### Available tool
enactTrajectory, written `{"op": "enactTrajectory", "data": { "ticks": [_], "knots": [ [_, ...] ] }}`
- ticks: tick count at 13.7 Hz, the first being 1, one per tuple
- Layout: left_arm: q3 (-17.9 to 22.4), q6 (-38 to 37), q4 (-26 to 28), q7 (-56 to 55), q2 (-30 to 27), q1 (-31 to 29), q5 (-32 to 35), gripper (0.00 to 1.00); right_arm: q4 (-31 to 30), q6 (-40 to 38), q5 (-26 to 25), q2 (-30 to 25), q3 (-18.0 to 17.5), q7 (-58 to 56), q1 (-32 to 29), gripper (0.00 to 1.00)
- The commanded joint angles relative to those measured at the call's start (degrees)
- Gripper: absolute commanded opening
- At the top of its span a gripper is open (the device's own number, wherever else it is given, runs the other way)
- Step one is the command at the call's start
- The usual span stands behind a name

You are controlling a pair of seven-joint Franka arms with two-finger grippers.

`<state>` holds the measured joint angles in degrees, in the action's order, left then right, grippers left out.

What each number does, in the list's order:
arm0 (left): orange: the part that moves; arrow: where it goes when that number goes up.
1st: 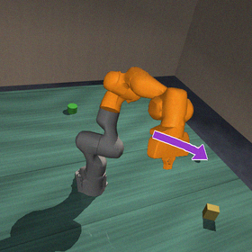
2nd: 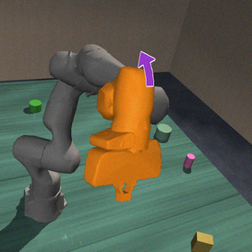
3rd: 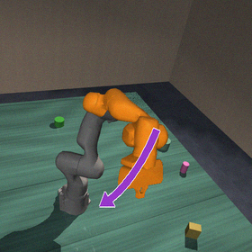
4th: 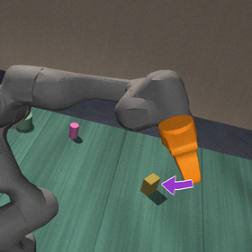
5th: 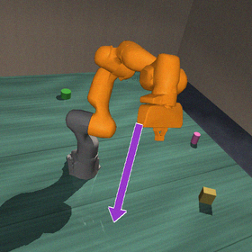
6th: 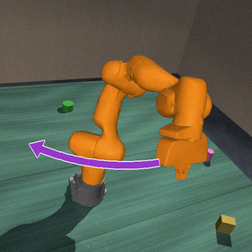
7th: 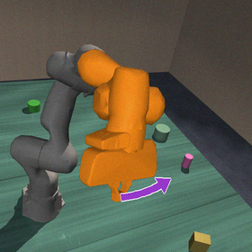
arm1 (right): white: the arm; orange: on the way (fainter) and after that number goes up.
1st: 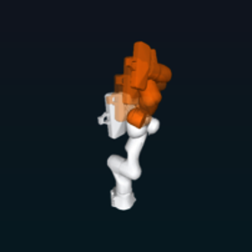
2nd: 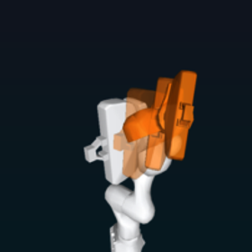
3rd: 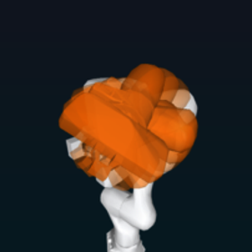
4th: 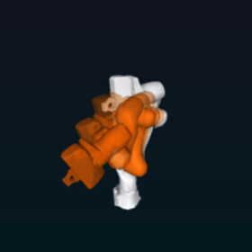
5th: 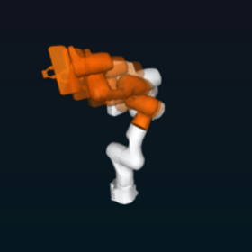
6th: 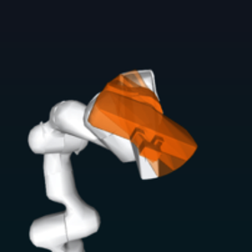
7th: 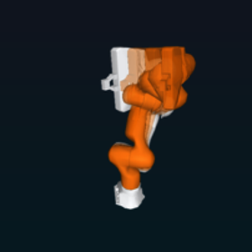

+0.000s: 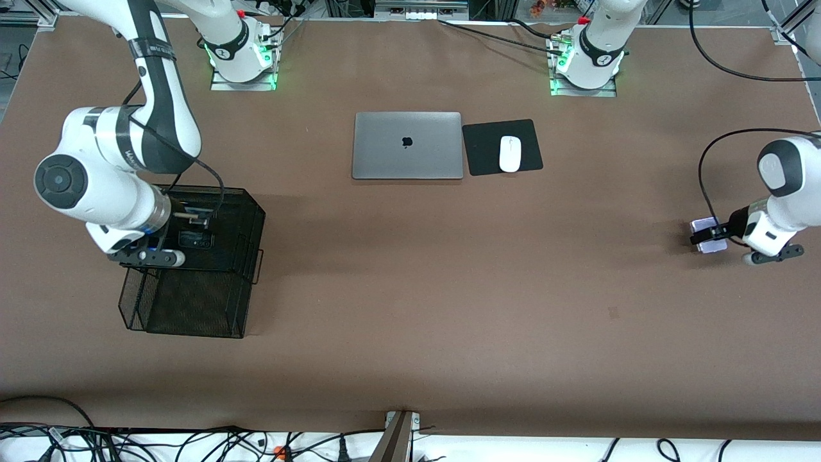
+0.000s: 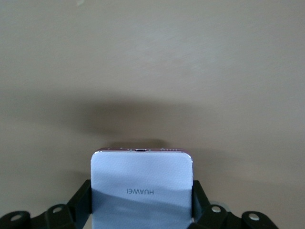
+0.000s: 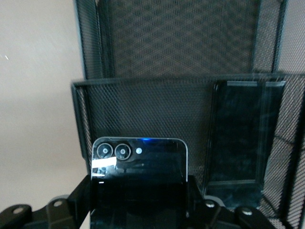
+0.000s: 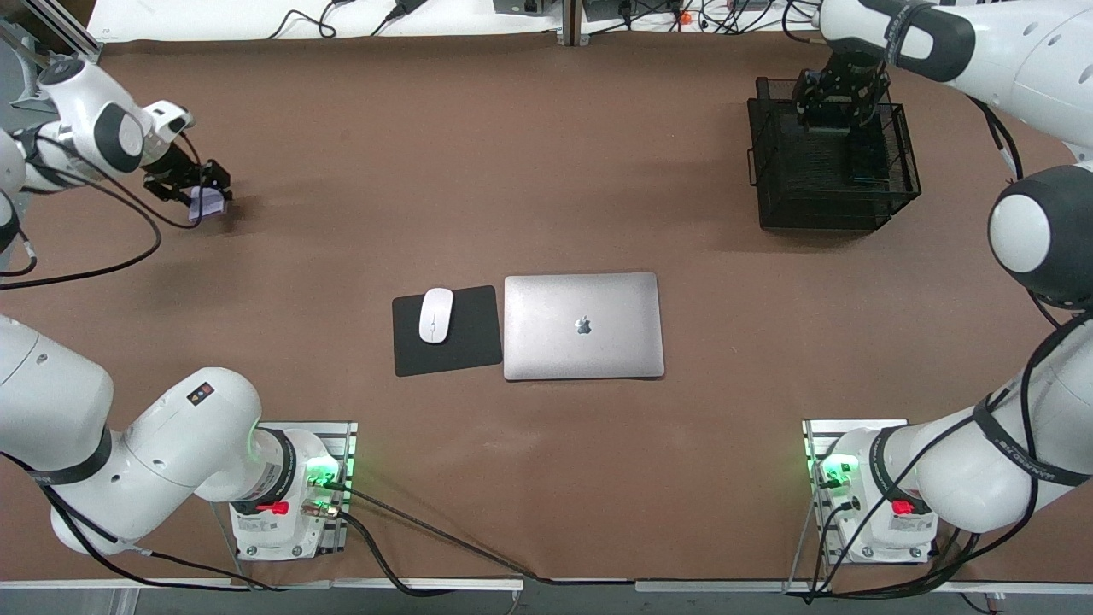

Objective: Place phones with both arms
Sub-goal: 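Carry the flip phone with the right gripper into the mesh basket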

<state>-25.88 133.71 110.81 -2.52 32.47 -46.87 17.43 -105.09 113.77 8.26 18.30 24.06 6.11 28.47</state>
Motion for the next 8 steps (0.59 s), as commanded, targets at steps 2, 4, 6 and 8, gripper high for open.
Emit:
{"op": "enactTrajectory", "data": {
  "ticks": [2, 4, 6, 8],
  "knots": [
    [0.39, -6.78, -4.54, -10.02, -0.31, 10.53, -0.03, 0.00, -7.40, 5.39, 0.18, -3.71, 0.11, 1.27, 0.71, 0.00],
    [0.39, -9.42, -5.86, -14.59, -0.13, 18.18, -0.11, 0.00, -9.69, 11.71, 0.18, -3.01, 0.11, 1.36, 0.71, 0.00],
    [0.39, -10.13, -6.39, -18.56, 0.04, 23.99, -0.55, 0.00, -9.70, 14.19, 0.18, -1.87, 0.11, 1.80, 0.62, 0.00],
    [0.39, -10.22, -8.32, -21.89, 1.01, 29.96, -0.99, 0.00, -9.96, 15.51, 0.27, -1.34, 0.11, 2.33, 0.62, 0.00]
  ]
}}
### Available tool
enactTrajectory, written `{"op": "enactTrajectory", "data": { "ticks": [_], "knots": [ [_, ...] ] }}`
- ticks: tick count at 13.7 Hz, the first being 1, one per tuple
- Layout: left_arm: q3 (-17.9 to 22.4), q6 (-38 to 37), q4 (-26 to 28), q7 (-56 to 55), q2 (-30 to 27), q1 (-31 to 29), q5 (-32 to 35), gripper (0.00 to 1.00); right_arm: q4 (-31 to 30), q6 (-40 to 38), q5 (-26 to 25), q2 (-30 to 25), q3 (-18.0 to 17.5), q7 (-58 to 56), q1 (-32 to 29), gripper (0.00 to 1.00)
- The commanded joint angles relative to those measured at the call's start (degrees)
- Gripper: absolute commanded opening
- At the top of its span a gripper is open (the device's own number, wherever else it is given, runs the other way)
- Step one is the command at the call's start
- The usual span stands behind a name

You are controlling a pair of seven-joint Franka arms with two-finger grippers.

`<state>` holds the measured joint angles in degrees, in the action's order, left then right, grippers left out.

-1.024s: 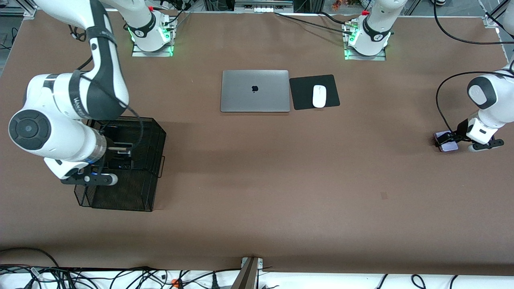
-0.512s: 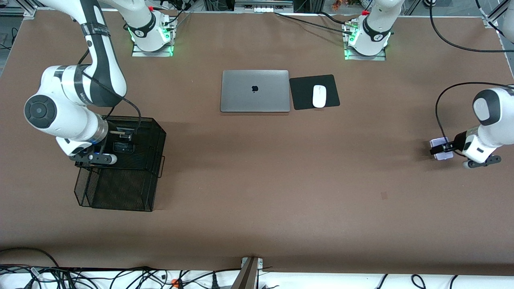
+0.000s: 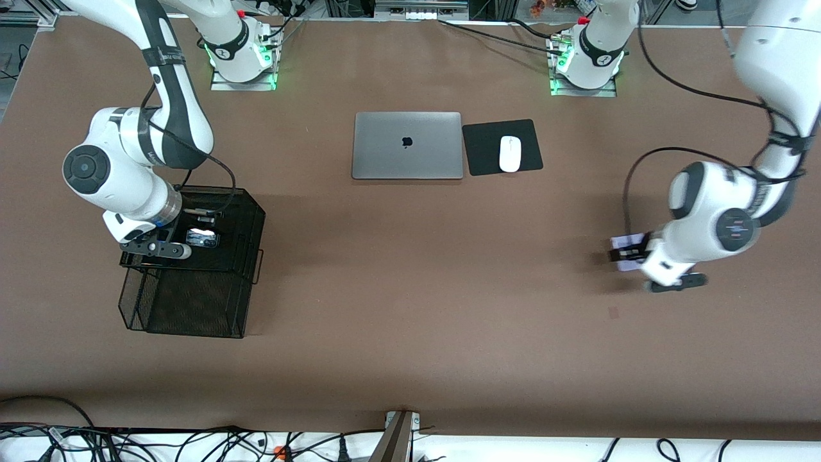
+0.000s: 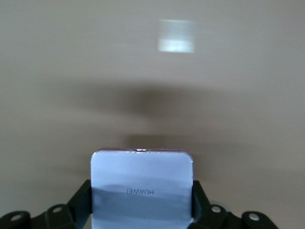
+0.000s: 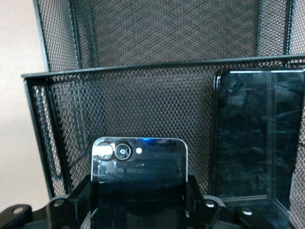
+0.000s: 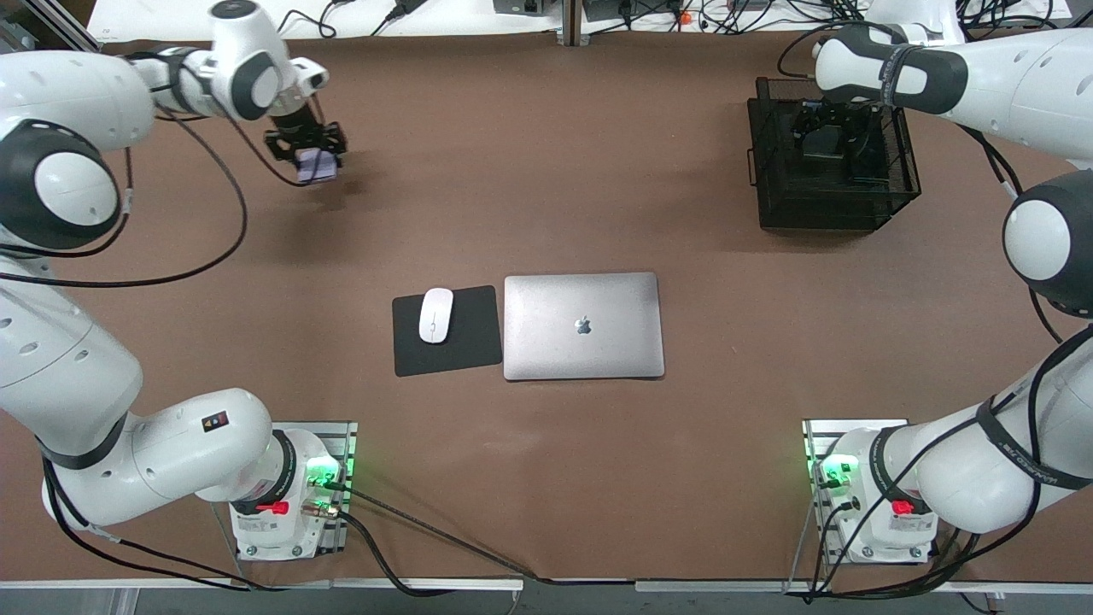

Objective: Place phones with both arms
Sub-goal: 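Carry the white phone toward the laptop while the right gripper releases the flip phone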

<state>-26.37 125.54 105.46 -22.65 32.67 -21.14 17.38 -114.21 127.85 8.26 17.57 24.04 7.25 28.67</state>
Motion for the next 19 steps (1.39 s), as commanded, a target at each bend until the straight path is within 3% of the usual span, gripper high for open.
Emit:
{"op": "enactTrajectory", "data": {
  "ticks": [1, 2, 4, 8, 11, 15, 19],
  "knots": [
    [0.88, -2.06, -4.64, -5.36, 1.95, 7.57, -0.94, 0.00, -0.83, 1.35, 0.26, -0.35, 0.13, 1.19, 0.42, 0.00],
    [0.88, -2.06, -7.09, -9.31, 3.53, 11.17, -0.94, 0.00, -0.83, 1.35, 0.26, -0.09, 0.13, 1.19, 0.42, 0.55],
    [0.97, -2.06, -13.06, -17.83, 8.27, 18.64, -0.85, 0.00, -0.75, 0.92, 0.26, 0.09, 0.13, 1.36, 0.42, 0.66],
    [1.49, -1.97, -23.79, -27.62, 16.53, 30.60, -0.33, 0.00, 0.31, -0.58, 0.26, -0.35, 0.13, 1.28, 0.34, 0.99],
    [2.89, -1.79, -29.16, -27.72, 19.71, 38.51, -0.15, 0.00, 2.14, -0.84, 0.26, -0.44, 0.22, 0.40, 0.34, 0.99],
    [13.17, -1.36, -33.13, -28.06, 21.82, 52.84, -0.76, 0.00, 11.09, -11.45, 0.26, 0.09, 0.22, 0.57, -0.19, 0.99],
    [13.62, -1.44, -34.10, -28.77, 22.35, 55.24, -0.94, 0.00, 17.79, -17.71, 0.44, 0.71, -0.05, 0.49, -0.19, 0.99]
  ]
}}
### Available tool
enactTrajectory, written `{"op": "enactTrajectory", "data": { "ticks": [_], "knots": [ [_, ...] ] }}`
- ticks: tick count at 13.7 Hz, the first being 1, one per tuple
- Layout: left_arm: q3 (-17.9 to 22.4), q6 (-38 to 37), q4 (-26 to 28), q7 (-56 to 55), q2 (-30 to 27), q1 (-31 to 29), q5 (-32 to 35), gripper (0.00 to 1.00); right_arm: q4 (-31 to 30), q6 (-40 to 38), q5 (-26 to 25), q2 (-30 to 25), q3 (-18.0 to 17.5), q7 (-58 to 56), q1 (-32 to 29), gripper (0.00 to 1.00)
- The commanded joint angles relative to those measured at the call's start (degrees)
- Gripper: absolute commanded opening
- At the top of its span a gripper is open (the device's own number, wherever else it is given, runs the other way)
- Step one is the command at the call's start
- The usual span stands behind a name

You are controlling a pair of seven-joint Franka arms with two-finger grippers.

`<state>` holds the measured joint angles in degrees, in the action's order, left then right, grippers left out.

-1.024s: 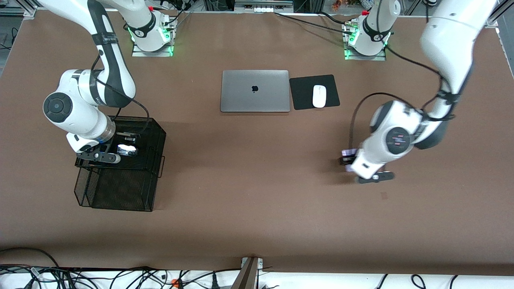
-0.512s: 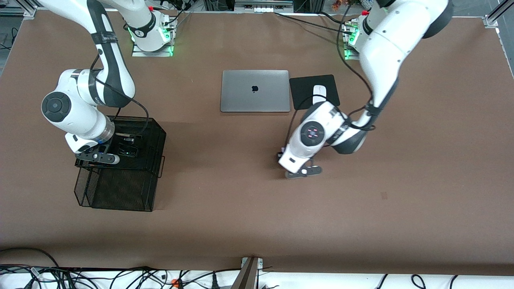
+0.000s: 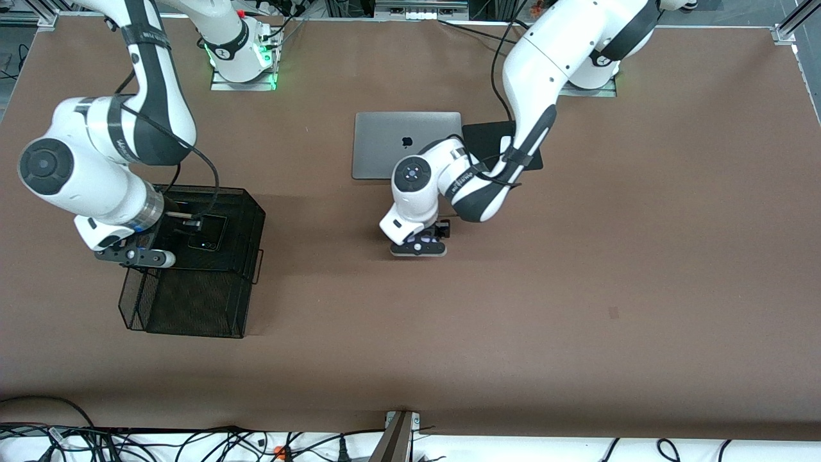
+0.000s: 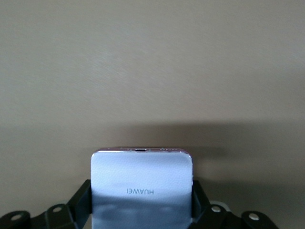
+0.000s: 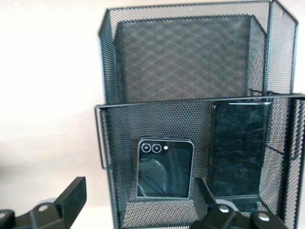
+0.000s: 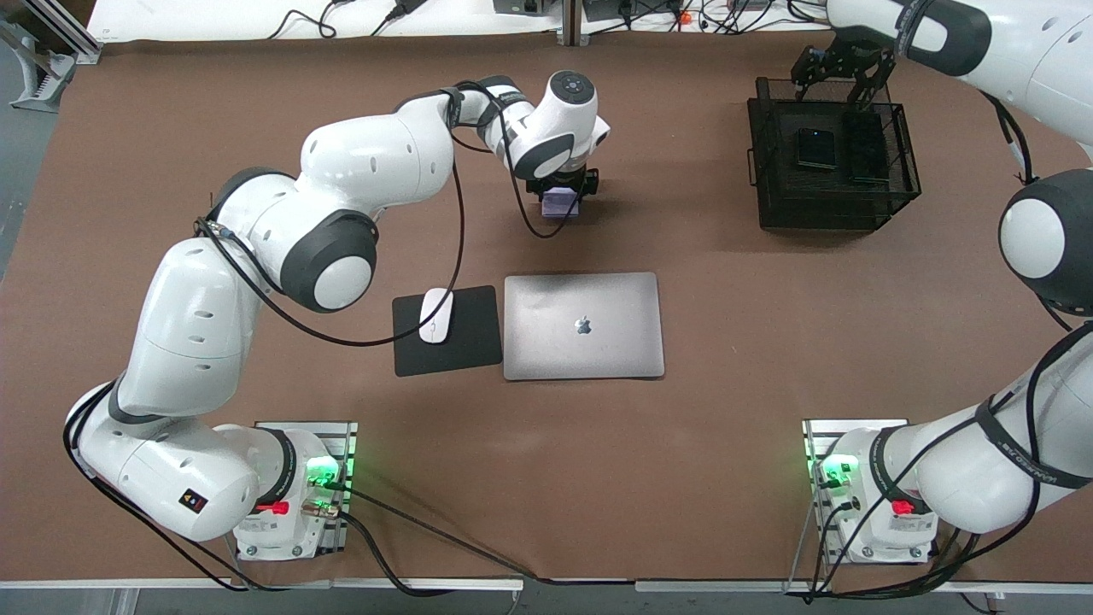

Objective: Place phones with both arms
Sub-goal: 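Carry the white phone toward the laptop while the right gripper releases the flip phone, then set the white phone near the laptop while the right gripper withdraws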

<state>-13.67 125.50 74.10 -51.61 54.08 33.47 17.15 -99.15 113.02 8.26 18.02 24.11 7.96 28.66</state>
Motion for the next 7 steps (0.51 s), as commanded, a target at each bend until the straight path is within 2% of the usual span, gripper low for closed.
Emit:
{"op": "enactTrajectory", "data": {
  "ticks": [1, 2, 3, 4, 5, 7],
  "knots": [
    [0.92, -1.31, -2.74, 0.10, 0.94, 0.72, -0.71, 0.00, 4.21, -3.94, 0.44, 0.79, -0.20, -0.22, -0.18, 0.99],
    [0.92, -1.40, -2.74, 0.02, 0.94, 0.72, -0.71, 0.00, 5.62, -5.43, 0.44, 1.05, -0.38, -0.22, -0.09, 0.99],
    [0.92, -1.31, -2.74, -0.07, 1.20, 0.90, -0.71, 0.21, 6.85, -6.49, 0.44, 1.58, -0.47, -0.22, 0.00, 0.99],
    [0.92, -1.22, -3.00, -0.07, 1.38, 1.07, -0.63, 0.65, 7.64, -7.28, 0.44, 1.76, -0.47, -0.22, 0.08, 0.99],
    [1.01, -1.22, -3.17, -0.51, 1.55, 1.33, -0.28, 1.00, 7.74, -7.47, 0.44, 1.76, -0.47, -0.22, 0.08, 0.99],
    [1.01, -1.22, -3.35, -1.56, 1.56, 1.60, -0.27, 1.00, 7.74, -7.47, 0.44, 1.76, -0.47, -0.22, 0.08, 0.99]
  ]
}}
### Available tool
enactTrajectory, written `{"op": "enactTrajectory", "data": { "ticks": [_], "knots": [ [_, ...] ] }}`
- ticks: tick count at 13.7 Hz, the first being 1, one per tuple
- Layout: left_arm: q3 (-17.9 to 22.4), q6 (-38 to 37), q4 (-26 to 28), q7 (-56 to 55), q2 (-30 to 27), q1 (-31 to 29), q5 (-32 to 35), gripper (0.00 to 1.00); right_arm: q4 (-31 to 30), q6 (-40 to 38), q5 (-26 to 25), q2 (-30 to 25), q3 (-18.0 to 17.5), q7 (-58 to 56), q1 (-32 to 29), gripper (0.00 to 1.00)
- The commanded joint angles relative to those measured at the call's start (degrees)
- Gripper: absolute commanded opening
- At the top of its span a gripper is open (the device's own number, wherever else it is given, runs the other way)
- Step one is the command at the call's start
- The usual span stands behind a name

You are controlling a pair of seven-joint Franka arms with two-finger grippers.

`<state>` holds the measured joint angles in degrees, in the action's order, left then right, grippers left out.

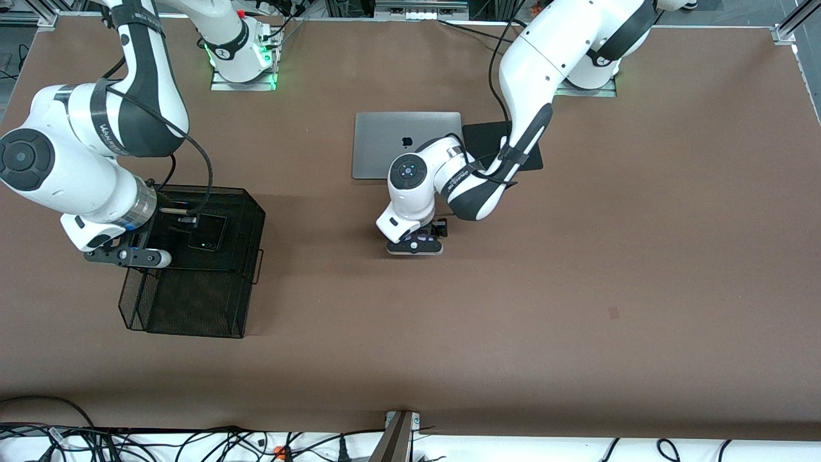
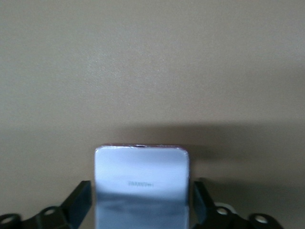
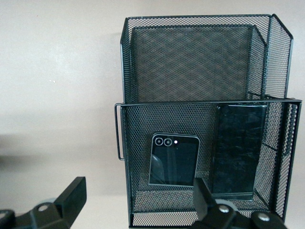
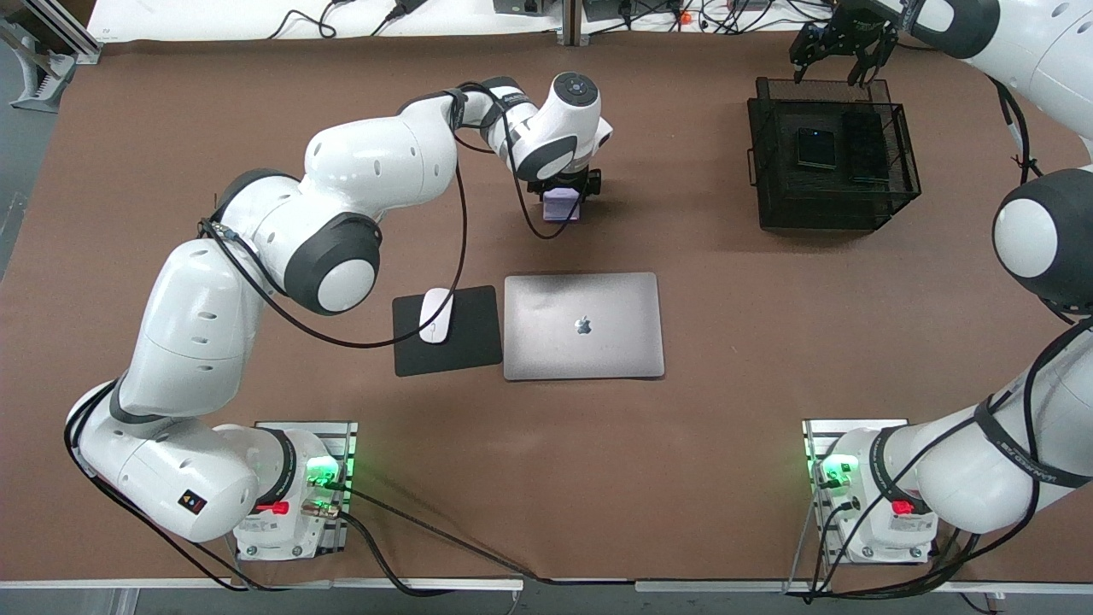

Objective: Place phones with both arms
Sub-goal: 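Set the white phone near the laptop while the right gripper withdraws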

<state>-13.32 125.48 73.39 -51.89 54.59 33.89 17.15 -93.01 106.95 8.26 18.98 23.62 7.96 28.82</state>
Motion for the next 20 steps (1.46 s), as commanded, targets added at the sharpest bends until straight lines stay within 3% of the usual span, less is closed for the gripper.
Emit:
{"op": "enactTrajectory", "data": {
  "ticks": [1, 3, 6, 9, 12, 17, 20],
  "knots": [
    [0.67, -1.20, -2.81, -1.37, 1.04, 1.18, -0.36, 1.00, 1.61, -1.40, 0.44, 0.88, 0.02, -0.13, -0.08, 0.99],
    [0.67, -2.43, -3.95, -1.10, 0.26, 0.65, -0.71, 1.00, 1.70, -1.57, 0.44, 0.79, -0.06, -0.05, 0.18, 0.99],
    [-0.12, -9.88, -4.22, -0.75, -3.51, -2.68, -0.89, 1.00, 1.78, -1.84, 0.44, 0.88, -0.33, 2.05, 0.80, 0.99],
    [-0.48, -16.19, -2.81, -0.49, -7.74, -6.72, -2.03, 1.00, 4.58, -1.84, 0.53, 3.16, -0.33, 8.89, 4.82, 0.99],
    [-0.65, -24.65, 0.59, 5.19, -13.52, -14.00, -2.03, 1.00, 8.98, -1.66, 8.14, 6.67, -0.33, 15.14, 8.88, 0.99],
    [-0.74, -25.72, 13.51, 18.90, -28.46, -26.31, -2.12, 1.00, 23.19, -0.78, 8.88, 18.78, -0.24, 26.20, 17.23, 0.99],
    [-0.74, -30.89, 15.03, 32.95, -35.77, -34.48, -6.24, 1.00, 33.14, 1.05, 8.96, 28.54, -0.33, 35.35, 21.09, 0.99]
  ]
}}
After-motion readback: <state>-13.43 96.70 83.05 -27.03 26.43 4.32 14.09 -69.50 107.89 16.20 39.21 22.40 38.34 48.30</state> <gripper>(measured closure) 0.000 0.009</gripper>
